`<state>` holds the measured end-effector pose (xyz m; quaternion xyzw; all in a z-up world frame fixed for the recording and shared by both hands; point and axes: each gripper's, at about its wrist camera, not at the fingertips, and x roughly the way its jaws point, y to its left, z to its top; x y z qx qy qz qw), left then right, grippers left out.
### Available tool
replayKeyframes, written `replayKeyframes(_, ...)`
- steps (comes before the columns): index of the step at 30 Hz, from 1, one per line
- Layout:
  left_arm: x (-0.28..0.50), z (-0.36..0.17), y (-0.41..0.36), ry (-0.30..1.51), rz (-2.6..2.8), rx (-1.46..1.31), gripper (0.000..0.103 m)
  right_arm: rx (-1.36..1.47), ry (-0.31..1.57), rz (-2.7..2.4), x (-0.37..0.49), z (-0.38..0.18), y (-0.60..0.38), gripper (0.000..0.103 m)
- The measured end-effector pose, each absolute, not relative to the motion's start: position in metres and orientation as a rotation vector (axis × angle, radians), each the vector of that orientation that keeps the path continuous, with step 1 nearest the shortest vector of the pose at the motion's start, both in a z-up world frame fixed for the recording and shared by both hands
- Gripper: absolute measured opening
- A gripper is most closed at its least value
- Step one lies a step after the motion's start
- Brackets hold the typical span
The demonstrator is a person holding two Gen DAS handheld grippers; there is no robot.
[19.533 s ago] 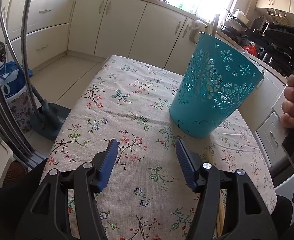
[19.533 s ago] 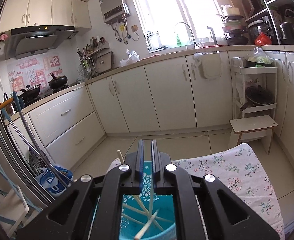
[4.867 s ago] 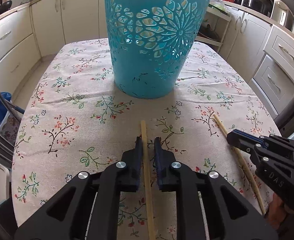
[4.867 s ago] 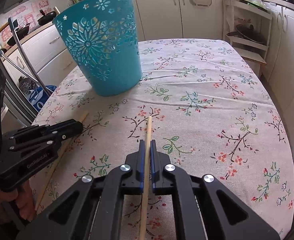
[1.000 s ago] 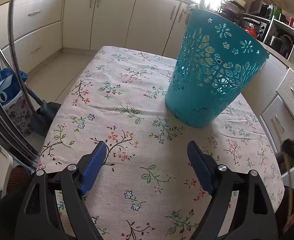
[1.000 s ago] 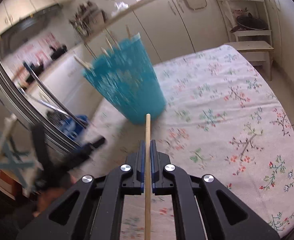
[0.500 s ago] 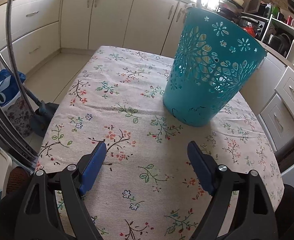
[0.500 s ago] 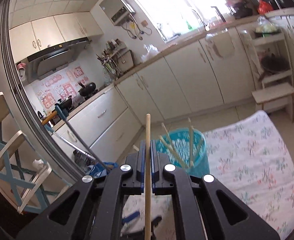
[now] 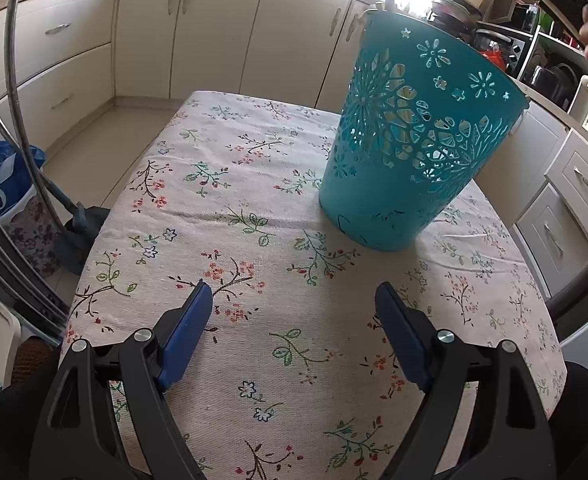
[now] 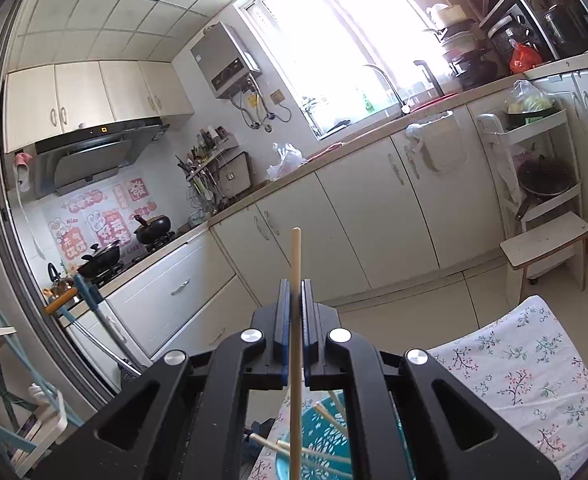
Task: Organize utensils
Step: 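Lift the held chopstick with the right tool and carry it over the basket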
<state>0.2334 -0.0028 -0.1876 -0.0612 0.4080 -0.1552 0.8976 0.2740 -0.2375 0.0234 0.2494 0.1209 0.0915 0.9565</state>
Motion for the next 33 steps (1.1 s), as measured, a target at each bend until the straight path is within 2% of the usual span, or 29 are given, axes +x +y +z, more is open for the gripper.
replayKeyframes(18,0.239,-0.191,-0.003,0.868,-0.327,-0.140,0.080,0.449,0.348,0.137,0.317,-0.013,-0.222,0.007)
replayKeyframes(33,0.238,-0.192,-0.002,0.865,-0.318,-0.148,0.080,0.365,0.396,0.192,0.272,-0.022,-0.210,0.008)
